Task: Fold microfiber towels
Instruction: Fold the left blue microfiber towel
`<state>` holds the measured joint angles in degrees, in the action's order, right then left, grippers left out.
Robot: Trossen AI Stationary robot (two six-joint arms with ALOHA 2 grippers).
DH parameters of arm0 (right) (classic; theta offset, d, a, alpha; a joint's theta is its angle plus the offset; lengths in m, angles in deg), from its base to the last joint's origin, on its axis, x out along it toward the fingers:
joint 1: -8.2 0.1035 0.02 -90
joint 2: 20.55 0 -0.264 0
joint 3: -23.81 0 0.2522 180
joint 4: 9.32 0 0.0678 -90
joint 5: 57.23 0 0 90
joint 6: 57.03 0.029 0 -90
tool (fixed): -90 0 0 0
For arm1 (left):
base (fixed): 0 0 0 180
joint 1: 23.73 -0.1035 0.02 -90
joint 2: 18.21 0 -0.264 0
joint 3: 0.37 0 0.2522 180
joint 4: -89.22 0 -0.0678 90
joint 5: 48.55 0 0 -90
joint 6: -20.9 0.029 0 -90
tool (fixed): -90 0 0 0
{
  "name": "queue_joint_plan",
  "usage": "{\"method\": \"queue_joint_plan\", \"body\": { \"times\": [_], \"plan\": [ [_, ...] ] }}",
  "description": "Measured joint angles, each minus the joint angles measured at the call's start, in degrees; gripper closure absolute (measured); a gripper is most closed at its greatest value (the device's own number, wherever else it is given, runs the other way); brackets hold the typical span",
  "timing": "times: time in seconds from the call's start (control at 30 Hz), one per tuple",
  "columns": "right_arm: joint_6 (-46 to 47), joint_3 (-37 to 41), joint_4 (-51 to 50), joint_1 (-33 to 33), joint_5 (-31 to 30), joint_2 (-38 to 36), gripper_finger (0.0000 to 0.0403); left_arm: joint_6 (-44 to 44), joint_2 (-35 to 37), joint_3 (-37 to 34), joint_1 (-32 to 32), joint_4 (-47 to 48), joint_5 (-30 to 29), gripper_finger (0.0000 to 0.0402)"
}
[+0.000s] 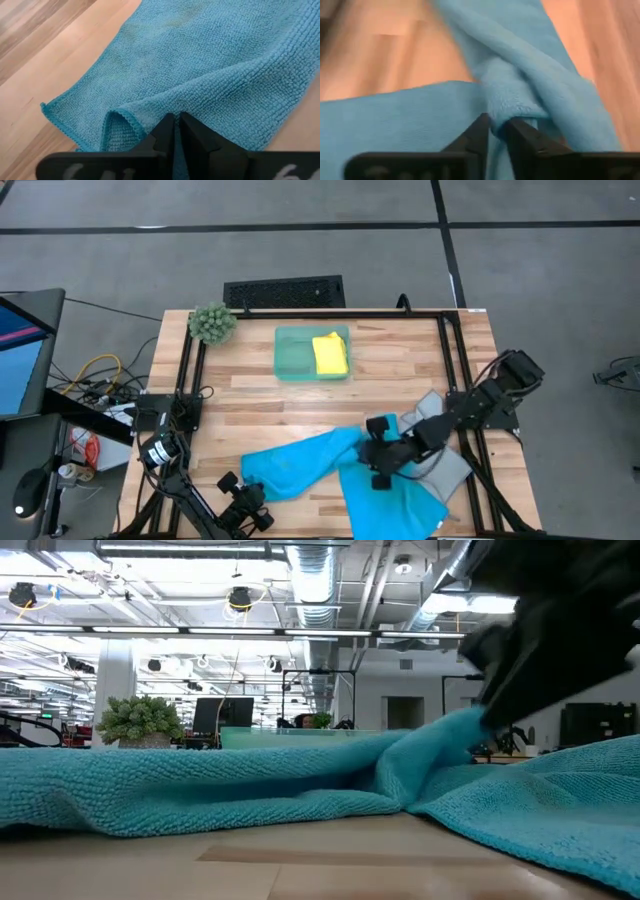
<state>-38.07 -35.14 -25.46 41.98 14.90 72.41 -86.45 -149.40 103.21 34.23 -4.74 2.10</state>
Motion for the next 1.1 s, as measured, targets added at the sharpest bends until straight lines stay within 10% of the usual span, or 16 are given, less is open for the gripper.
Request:
{"method": "queue_joint_plan", "body": {
  "times": [0.33,0.7,1.1],
  "plan": [
    [-3.6,-0.1,-0.8,10.7,-0.2,-2.5,0.0394,0.4,0.0,0.0,-0.1,0.0,0.6,0.0378],
    [12.3,-0.1,-7.3,17.6,-4.4,-2.5,0.0313,5.1,0.0,3.9,-0.2,2.3,3.3,0.0378],
    [6.6,-0.1,-6.1,13.2,-17.9,-2.5,0.0237,5.0,0.0,4.3,-0.2,2.2,6.8,0.0378]
  ]
}}
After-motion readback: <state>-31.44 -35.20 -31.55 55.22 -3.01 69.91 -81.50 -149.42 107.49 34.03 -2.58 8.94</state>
